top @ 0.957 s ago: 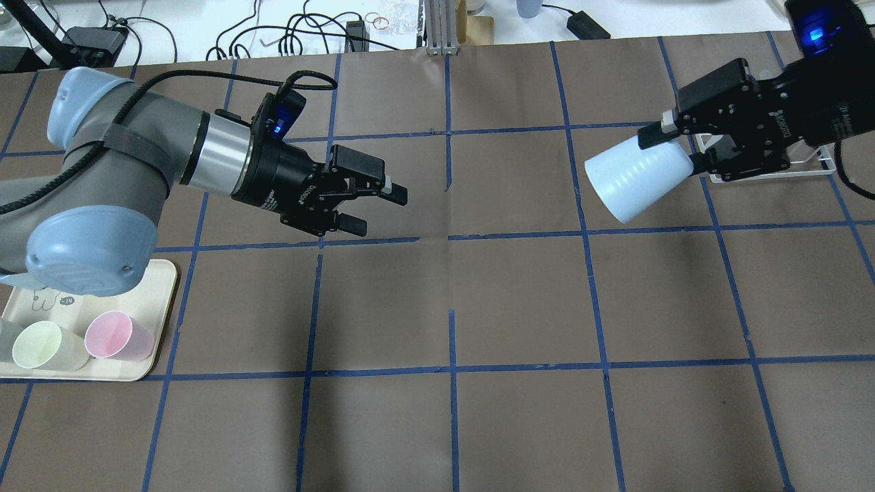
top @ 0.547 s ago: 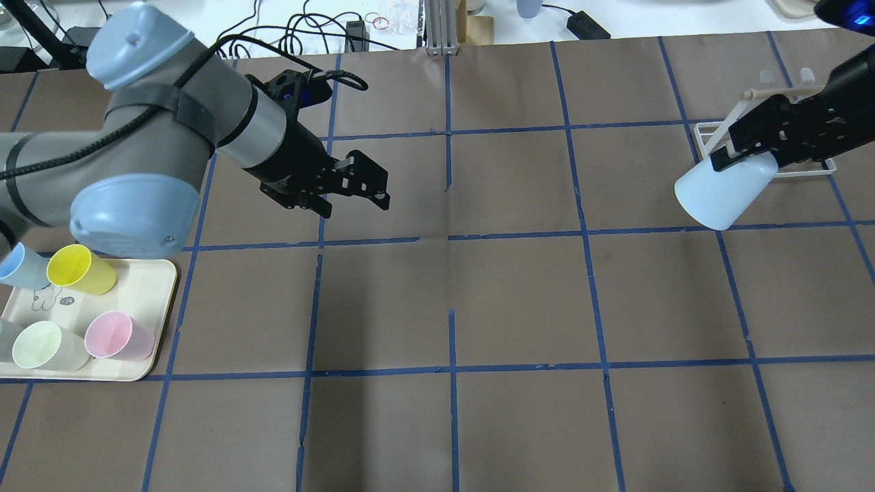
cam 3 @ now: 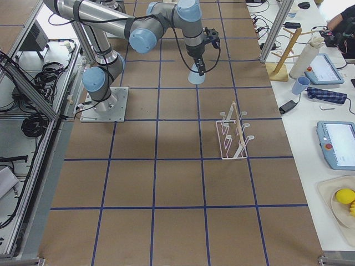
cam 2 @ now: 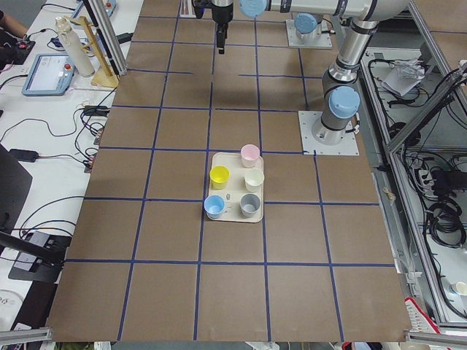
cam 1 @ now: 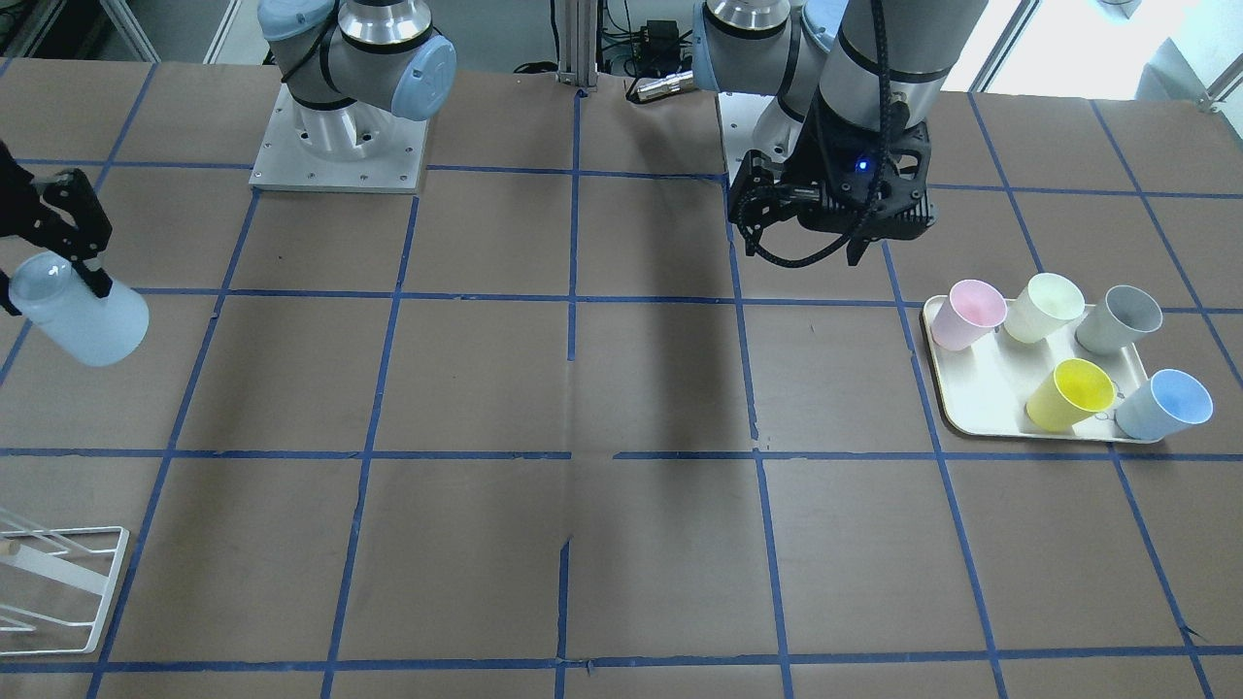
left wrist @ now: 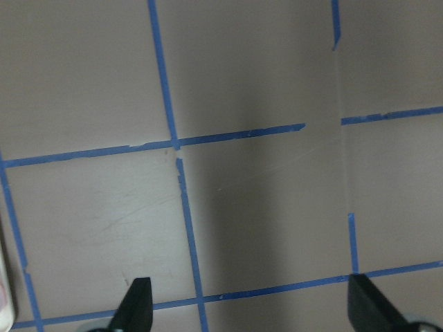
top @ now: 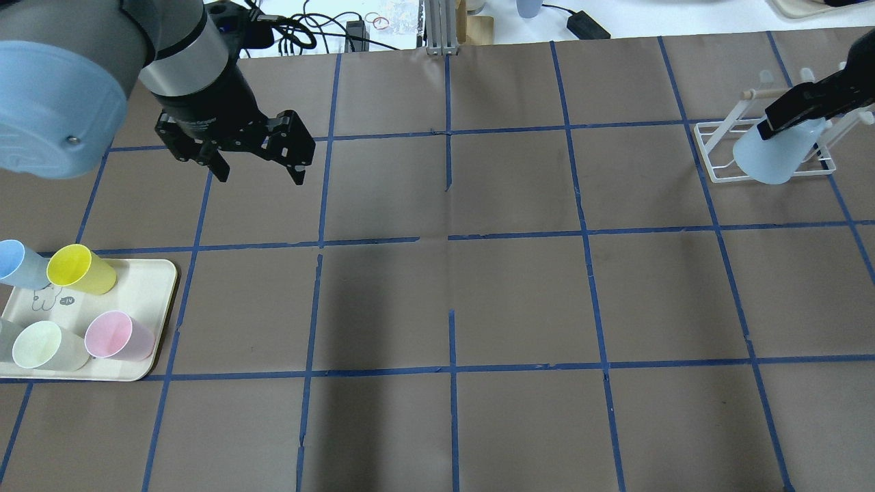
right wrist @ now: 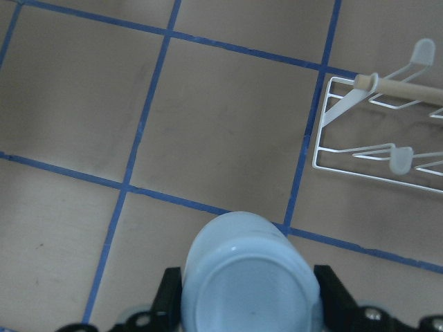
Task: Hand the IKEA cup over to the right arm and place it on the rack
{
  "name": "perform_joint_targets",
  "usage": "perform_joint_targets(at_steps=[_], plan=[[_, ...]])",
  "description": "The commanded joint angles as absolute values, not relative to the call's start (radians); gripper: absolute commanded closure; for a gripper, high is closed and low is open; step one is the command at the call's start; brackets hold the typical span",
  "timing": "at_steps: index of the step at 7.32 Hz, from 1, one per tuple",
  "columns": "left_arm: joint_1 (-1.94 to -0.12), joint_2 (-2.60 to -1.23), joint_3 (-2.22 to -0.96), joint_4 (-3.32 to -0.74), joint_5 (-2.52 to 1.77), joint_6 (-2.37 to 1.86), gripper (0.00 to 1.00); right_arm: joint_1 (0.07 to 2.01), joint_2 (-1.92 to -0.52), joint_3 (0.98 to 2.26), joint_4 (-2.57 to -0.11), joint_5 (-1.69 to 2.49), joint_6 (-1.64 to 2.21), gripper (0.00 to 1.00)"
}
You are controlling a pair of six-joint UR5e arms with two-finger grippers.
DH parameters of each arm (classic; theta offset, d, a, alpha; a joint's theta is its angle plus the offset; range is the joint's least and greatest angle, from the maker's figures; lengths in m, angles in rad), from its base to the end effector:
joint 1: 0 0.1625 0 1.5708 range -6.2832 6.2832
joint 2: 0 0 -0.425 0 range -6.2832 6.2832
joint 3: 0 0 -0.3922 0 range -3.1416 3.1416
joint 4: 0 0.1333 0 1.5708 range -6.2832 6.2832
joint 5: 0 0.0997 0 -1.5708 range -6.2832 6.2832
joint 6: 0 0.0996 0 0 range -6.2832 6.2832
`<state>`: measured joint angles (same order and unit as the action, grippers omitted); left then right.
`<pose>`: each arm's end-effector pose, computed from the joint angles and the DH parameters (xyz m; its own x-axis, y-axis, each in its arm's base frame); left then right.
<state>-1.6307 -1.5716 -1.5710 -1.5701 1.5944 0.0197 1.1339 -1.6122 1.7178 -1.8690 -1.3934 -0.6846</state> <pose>-0.1602 -0.4835 0.4875 -0.9966 0.0795 -0.0236 0.0795 0.9968 0.0008 -0.0702 -0.5069 0.4687 -0.9646 -0.2634 -0.0131 -0.2513 0.9329 -0.2578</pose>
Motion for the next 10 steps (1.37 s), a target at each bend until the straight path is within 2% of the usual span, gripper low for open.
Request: perform_joint_targets(at_steps=[1, 5, 10], plan=[[-1.533, -1.546, -1.566, -1.565, 1.555, 0.003, 0.0, 1.132, -1.528, 1.715, -2.006, -1.455, -0.698, 0.93], [-1.609, -1.565, -1.525, -1.585, 1.62, 0.005, 0.0, 1.124, -1.419, 1.666, -2.108, -1.465, -0.703, 0.92], [-1.628, -1.577, -1.568, -1.563, 1.615, 0.02, 0.0, 1.072, -1.341, 1.658, -2.183, -1.453, -0.755, 0.92]])
